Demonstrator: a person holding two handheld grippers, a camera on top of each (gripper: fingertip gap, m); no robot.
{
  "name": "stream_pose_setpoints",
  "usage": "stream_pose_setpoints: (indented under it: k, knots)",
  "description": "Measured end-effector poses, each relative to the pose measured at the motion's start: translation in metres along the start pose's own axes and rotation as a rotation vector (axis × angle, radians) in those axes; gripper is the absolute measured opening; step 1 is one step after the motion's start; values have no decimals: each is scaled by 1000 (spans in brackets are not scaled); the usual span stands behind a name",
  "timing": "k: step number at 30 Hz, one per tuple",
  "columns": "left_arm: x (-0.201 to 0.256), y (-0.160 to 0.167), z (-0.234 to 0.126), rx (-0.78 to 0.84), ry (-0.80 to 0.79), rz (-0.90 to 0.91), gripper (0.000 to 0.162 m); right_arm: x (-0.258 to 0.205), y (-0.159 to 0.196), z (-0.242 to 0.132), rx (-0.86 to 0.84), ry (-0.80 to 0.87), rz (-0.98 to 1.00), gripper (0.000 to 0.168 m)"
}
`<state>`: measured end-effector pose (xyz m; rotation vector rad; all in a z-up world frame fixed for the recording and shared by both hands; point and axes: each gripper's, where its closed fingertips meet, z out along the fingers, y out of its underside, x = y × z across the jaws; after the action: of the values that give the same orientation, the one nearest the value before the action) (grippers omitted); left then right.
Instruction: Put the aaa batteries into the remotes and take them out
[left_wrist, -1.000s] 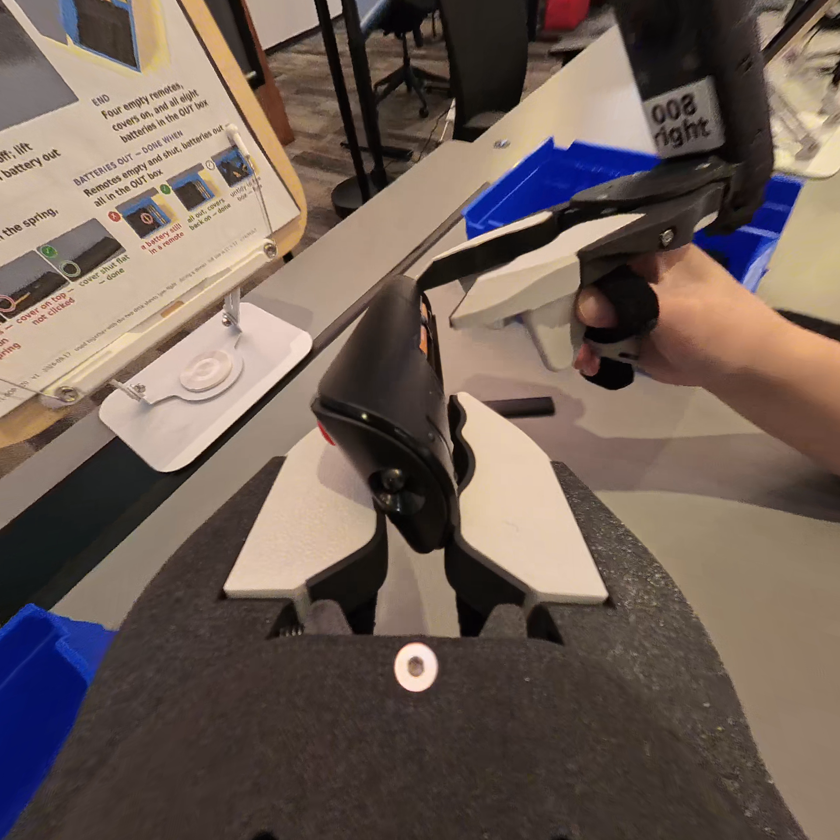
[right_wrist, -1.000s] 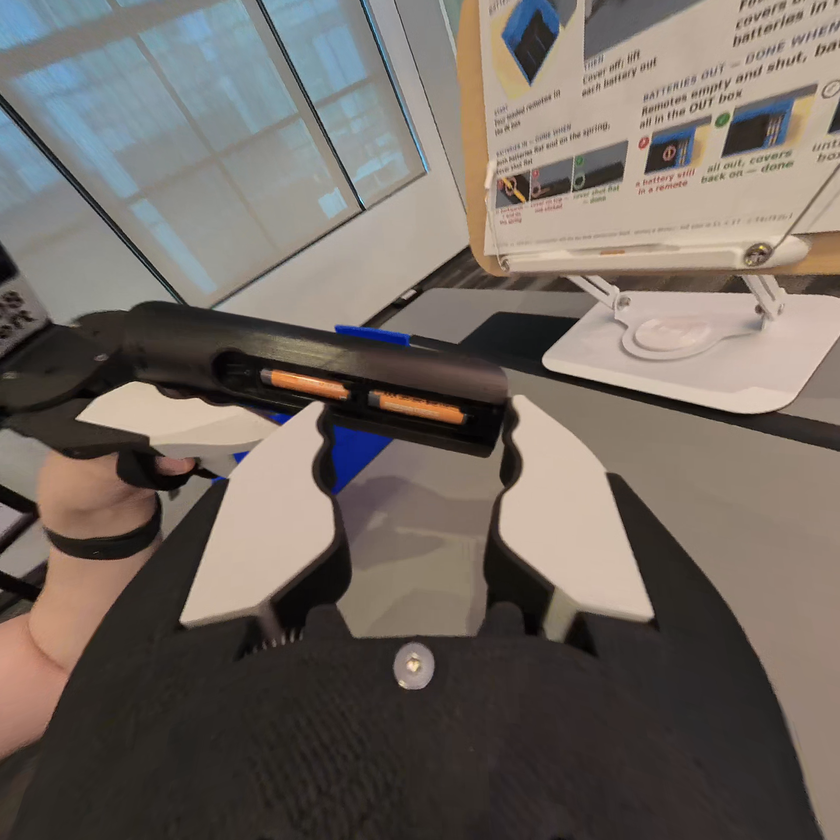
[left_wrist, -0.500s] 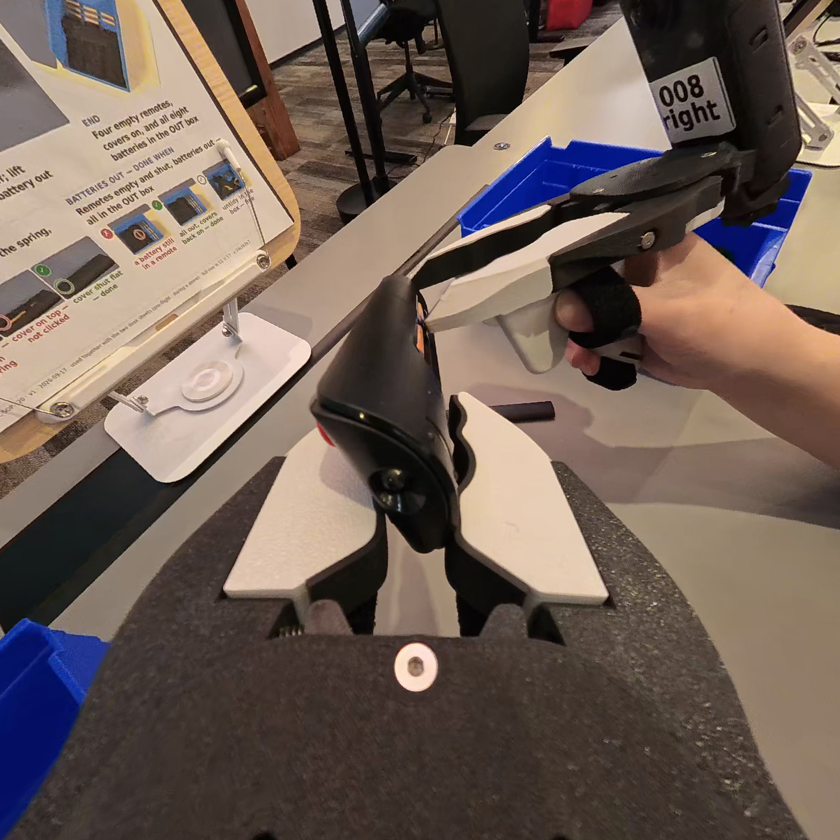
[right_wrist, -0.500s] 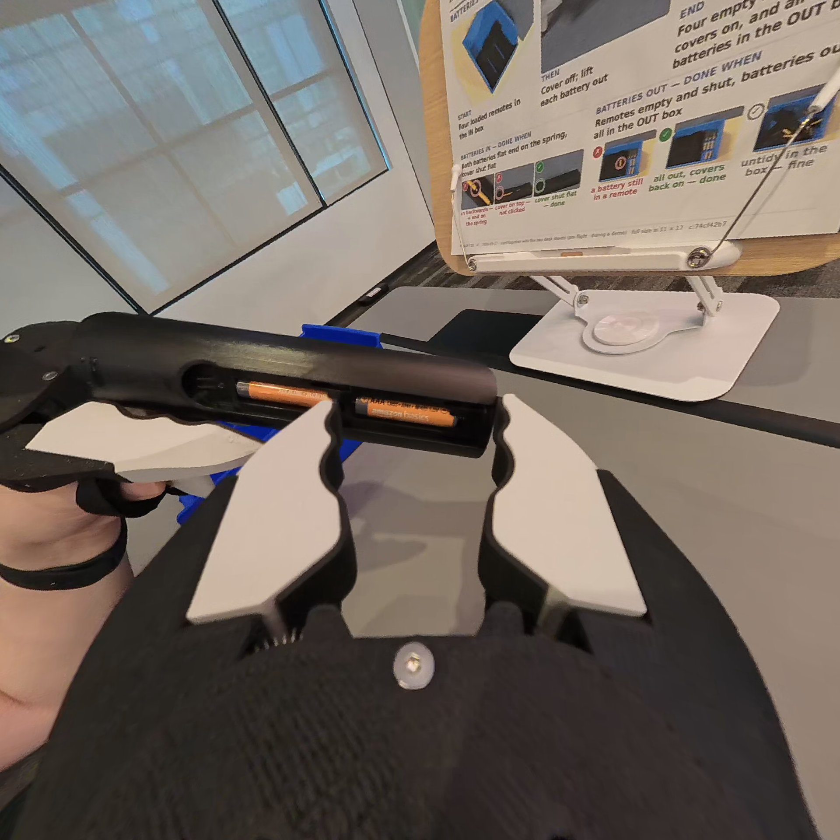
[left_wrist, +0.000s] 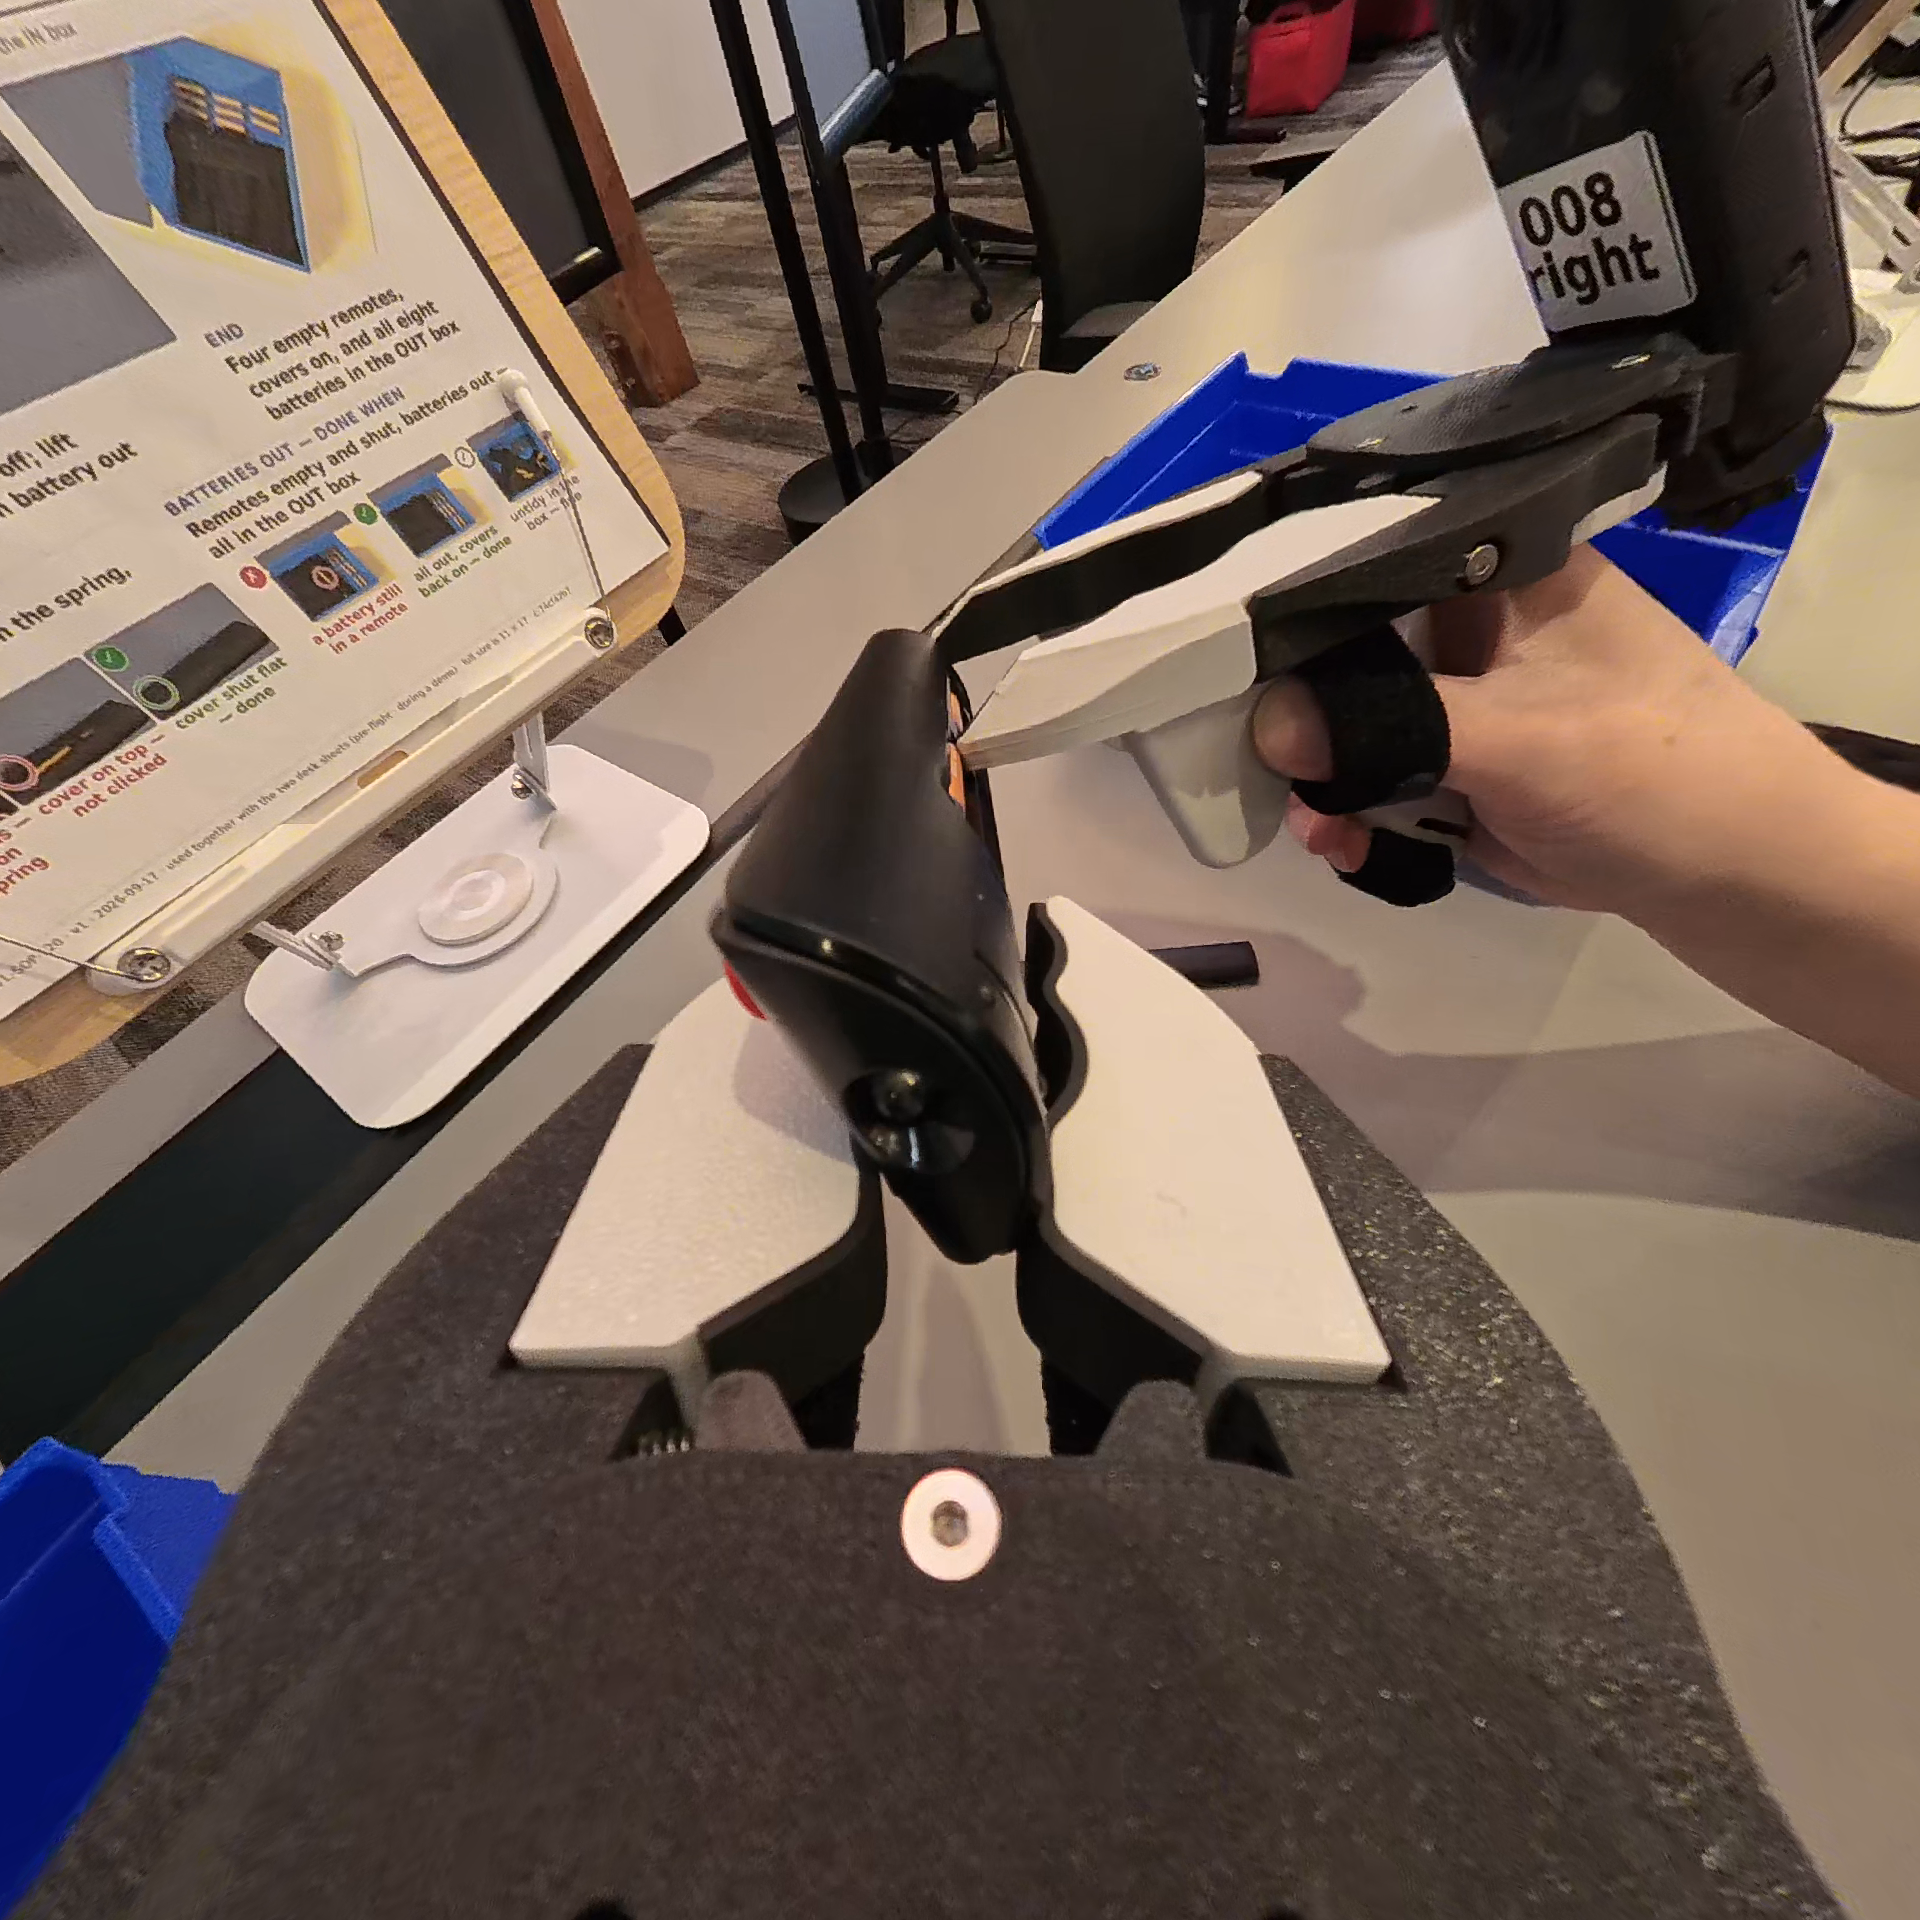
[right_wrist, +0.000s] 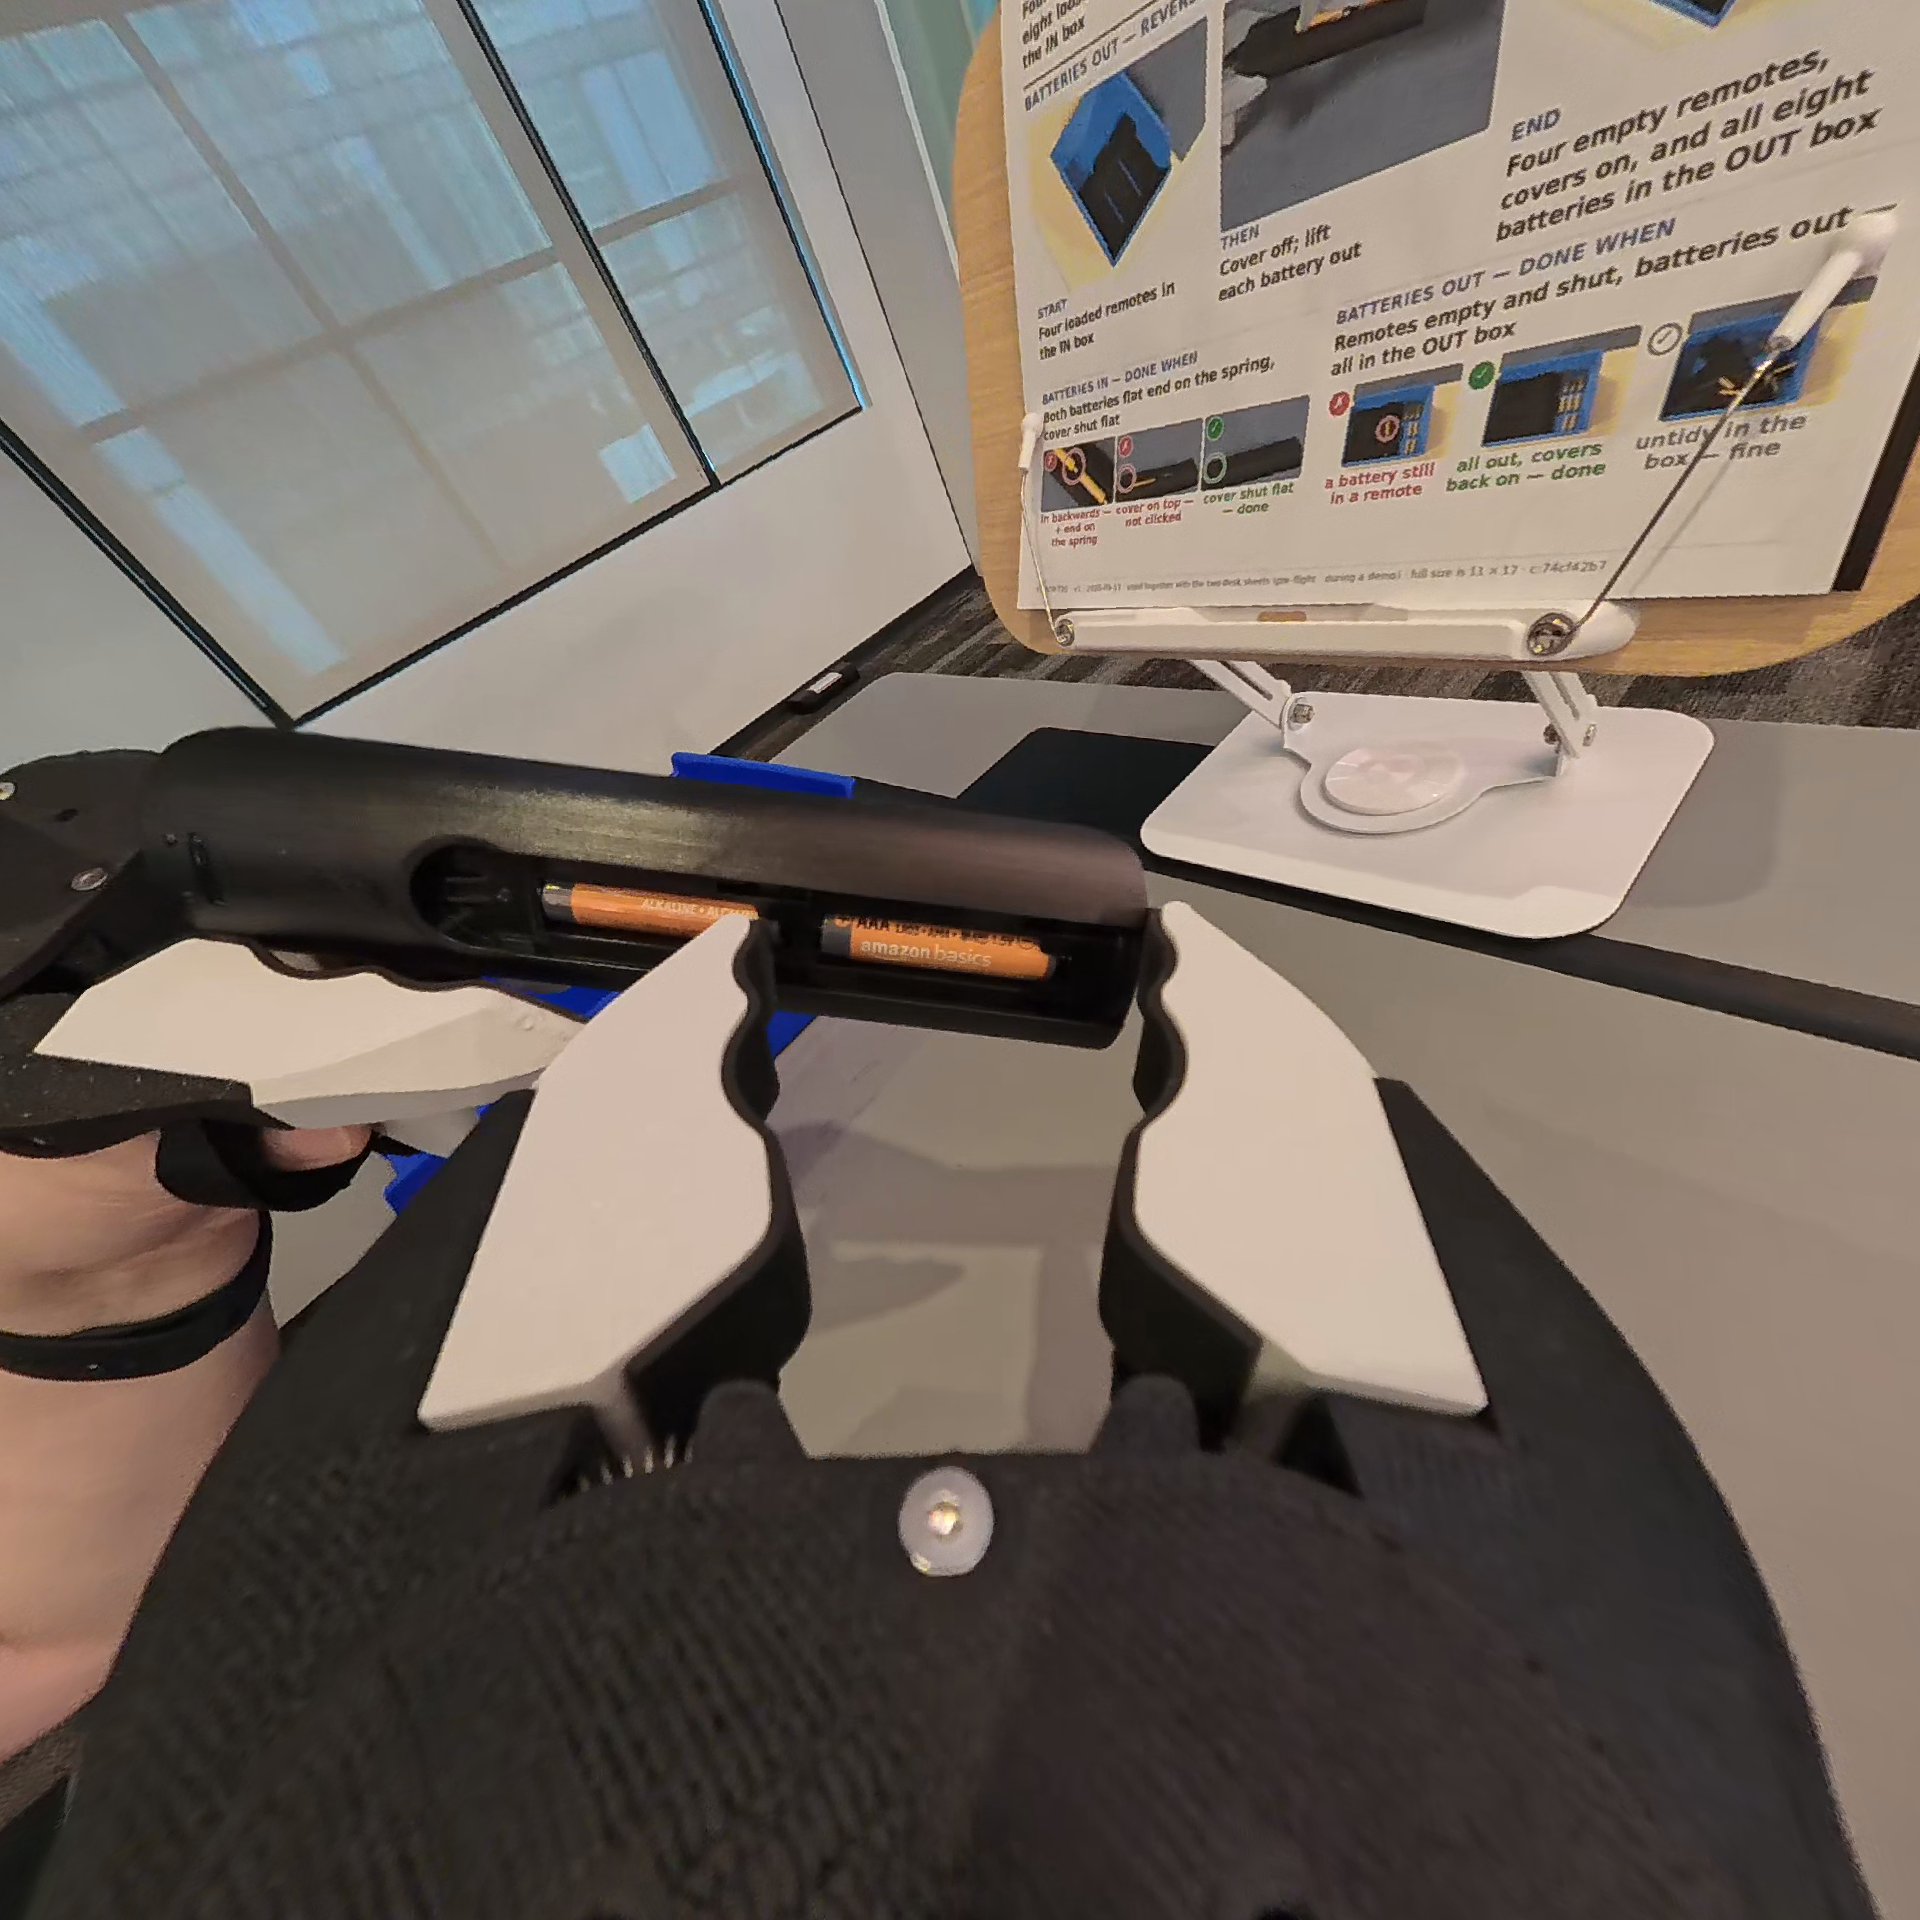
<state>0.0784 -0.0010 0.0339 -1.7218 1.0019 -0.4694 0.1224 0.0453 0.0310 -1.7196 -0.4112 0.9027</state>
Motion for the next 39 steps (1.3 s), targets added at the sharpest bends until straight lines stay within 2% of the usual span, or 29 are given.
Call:
stream_pose_setpoints:
  k: [4,7,14,24,39]
  knots:
    - [-3,2,2,-6,0,-4,26,0,2,3,-32,-29,24,70]
    - [-2,4,4,-8,-6,-12,26,-3,2,4,-18,-45,58,86]
    - [0,3,6,-10,-29,4,26,-2,4,3,-24,-13,16,87]
    - [3,1,5,-9,-45,46,26,-4,2,1,-35,-33,9,86]
    - [5,-5,1,24,-32,40,26,1,-4,-5,-44,-20,-18,68]
